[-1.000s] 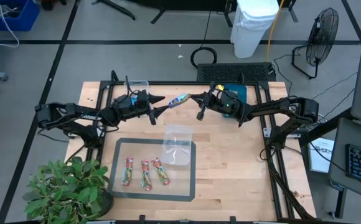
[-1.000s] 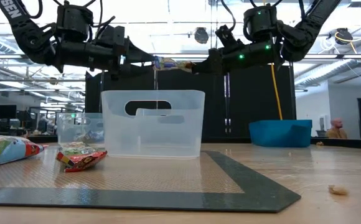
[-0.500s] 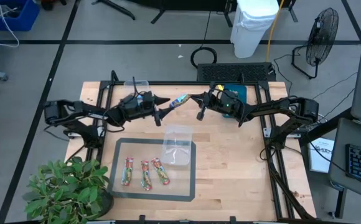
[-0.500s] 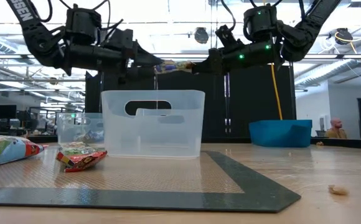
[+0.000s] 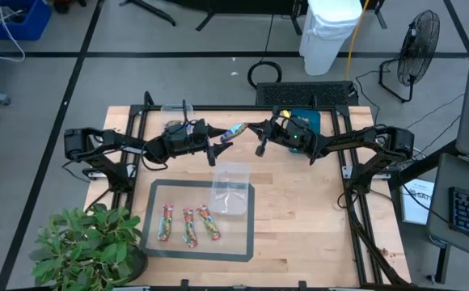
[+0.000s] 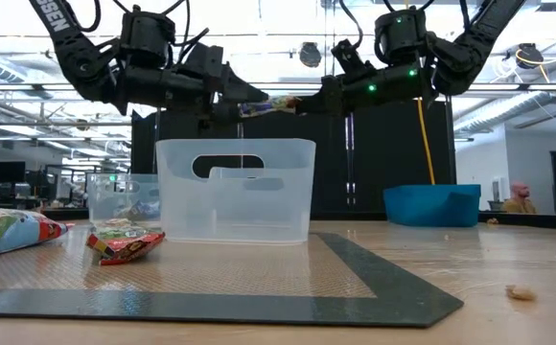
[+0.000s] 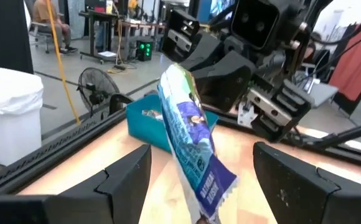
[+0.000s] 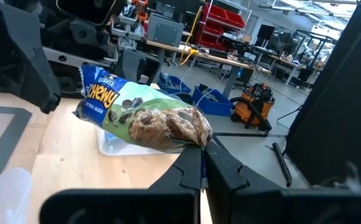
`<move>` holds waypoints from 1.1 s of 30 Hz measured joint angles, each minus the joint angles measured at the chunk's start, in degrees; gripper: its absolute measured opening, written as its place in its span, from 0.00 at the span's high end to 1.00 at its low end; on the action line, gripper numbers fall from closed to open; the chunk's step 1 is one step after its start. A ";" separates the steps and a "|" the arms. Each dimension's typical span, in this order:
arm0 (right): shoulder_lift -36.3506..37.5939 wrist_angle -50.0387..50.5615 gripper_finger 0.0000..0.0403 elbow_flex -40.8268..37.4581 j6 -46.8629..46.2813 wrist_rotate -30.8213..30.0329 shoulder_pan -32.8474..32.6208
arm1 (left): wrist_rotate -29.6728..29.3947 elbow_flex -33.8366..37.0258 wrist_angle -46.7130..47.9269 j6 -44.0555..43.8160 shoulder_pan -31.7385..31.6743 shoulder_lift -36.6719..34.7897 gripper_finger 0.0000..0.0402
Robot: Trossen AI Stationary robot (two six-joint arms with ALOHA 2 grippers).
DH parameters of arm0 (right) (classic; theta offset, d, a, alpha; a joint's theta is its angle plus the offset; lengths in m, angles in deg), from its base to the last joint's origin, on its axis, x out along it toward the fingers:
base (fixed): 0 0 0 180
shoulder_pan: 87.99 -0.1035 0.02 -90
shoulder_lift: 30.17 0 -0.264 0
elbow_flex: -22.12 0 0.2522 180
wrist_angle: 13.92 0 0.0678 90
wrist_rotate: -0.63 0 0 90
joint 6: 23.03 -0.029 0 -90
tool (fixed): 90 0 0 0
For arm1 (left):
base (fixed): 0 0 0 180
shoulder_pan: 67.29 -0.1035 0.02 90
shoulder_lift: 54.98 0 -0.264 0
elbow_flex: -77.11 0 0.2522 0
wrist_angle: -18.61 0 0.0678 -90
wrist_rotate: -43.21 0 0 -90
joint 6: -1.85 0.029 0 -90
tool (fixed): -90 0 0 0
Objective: Pick and place Granola Bars by type
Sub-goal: Put the blue granola bar into the top blue bin
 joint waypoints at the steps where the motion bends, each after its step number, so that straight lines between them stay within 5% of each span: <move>1: 0.00 0.02 1.00 0.00 0.08 -0.02 0.00 | 0.00 0.01 1.16 0.19 -0.06 -0.38 0.31; 19: 0.00 0.07 1.00 0.00 0.40 -0.11 0.00 | -3.55 0.03 12.87 3.95 -0.16 -7.28 0.31; 33: 0.00 0.02 1.00 0.00 0.42 -0.13 0.02 | -3.55 0.04 13.31 3.50 -0.16 -7.31 0.31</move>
